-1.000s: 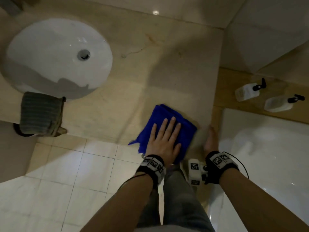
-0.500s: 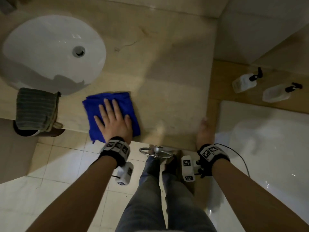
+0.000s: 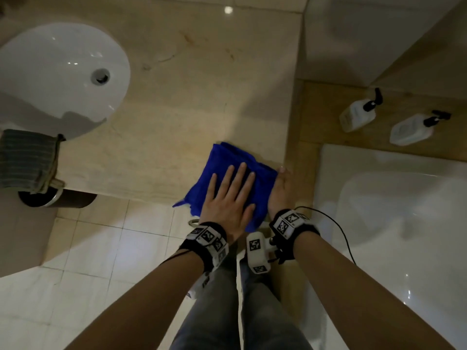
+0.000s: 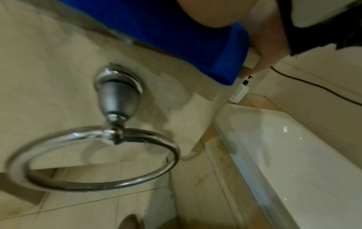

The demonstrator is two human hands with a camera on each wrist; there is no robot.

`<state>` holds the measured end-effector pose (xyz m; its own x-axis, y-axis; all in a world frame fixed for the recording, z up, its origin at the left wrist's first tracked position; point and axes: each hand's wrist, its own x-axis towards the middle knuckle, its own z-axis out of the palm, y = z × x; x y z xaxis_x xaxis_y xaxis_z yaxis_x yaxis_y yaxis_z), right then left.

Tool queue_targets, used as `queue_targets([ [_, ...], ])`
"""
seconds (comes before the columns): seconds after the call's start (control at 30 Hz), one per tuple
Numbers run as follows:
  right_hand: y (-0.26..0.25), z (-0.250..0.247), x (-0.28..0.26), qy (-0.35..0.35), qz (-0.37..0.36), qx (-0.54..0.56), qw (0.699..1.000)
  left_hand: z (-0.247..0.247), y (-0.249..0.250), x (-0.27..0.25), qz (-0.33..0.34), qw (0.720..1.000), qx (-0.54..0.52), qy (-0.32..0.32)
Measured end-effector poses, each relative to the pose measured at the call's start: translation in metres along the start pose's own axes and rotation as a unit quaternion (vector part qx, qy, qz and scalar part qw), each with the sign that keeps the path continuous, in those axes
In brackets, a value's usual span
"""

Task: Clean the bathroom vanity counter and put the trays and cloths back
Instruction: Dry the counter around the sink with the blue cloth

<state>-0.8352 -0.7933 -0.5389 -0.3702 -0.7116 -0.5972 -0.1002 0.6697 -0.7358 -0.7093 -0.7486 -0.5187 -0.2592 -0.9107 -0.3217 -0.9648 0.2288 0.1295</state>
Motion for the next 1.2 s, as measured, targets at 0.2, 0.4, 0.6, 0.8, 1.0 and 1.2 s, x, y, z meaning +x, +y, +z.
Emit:
queue_targets([
  [0.2, -0.007, -0.008, -0.003, 0.004, -0.031, -0.016, 0.999, -0.004, -0.009, -0.01, 0.023, 0.999, 0.032, -0.036],
  [0.4, -0.005, -0.011, -0.002, -0.012, -0.07, -0.046, 0.996, -0.012, 0.007, 0.007, 0.003, 0.997, 0.049, -0.063],
  [0.6, -0.006, -0.014, -0.003, -0.031, -0.075, -0.055, 0.995, -0.027, 0.015, 0.054, 0.008, 0.994, 0.075, -0.082],
  [0.8, -0.005, -0.009, 0.0, -0.018, -0.053, 0.005, 0.998, -0.044, 0.008, 0.102, 0.05, 0.993, 0.057, -0.09],
  [1.0, -0.01, -0.002, 0.007, 0.01, -0.005, -0.102, 0.995, -0.07, 0.005, 0.182, 0.037, 0.998, -0.003, -0.041],
  [1.2, -0.072, 0.014, 0.052, 0.046, -0.021, -0.075, 0.996, -0.093, -0.018, 0.256, 0.066, 0.998, -0.008, -0.017],
])
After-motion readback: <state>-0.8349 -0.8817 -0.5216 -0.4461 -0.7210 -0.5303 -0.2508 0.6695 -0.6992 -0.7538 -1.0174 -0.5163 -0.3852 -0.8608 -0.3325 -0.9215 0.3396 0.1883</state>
